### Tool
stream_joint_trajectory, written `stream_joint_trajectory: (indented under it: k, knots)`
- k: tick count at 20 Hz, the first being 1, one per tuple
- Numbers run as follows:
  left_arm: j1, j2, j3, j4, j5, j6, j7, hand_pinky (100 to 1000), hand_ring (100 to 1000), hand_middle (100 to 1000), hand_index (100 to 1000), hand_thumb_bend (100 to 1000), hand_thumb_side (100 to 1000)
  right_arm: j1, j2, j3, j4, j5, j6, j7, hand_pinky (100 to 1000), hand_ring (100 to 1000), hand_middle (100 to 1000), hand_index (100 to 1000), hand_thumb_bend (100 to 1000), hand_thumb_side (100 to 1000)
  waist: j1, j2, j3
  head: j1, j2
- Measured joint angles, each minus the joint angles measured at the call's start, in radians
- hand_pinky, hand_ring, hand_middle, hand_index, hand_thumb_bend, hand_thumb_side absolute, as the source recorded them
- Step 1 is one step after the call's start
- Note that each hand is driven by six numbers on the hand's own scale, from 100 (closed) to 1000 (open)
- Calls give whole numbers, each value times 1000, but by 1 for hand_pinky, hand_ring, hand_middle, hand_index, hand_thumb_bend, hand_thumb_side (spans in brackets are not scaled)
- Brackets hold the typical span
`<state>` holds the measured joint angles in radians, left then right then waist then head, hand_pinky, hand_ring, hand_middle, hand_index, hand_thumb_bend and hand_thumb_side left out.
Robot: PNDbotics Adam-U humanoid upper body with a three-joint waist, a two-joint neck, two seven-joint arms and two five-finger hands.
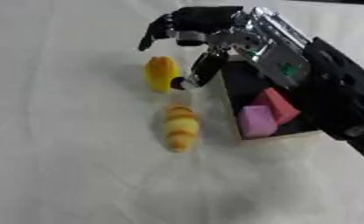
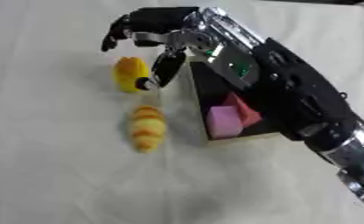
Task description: Pick up objects on the table and place them in the box.
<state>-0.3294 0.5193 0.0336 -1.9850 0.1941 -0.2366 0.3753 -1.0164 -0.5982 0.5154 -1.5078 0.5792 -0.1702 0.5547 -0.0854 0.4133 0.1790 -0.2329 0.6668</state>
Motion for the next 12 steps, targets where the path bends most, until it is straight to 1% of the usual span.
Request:
stream_joint_trajectory:
  k: [2,6,12]
  knots:
    - [-2,0,0,0,0,0,0,700,691,657,783,100,607,5,3,0,9,1,-3,-5,899,877,763,852,358,100,0,1,0,-2,-1]
    - [-5,-1,0,0,0,0,0,700,691,656,783,100,612,11,4,-1,23,0,-5,-12,896,868,737,838,341,100,0,11,1,-9,-5]
    - [-5,-1,0,0,0,0,0,699,691,656,783,100,617,14,4,-3,35,-3,-8,-16,896,862,728,831,331,100,0,19,2,-14,-5]
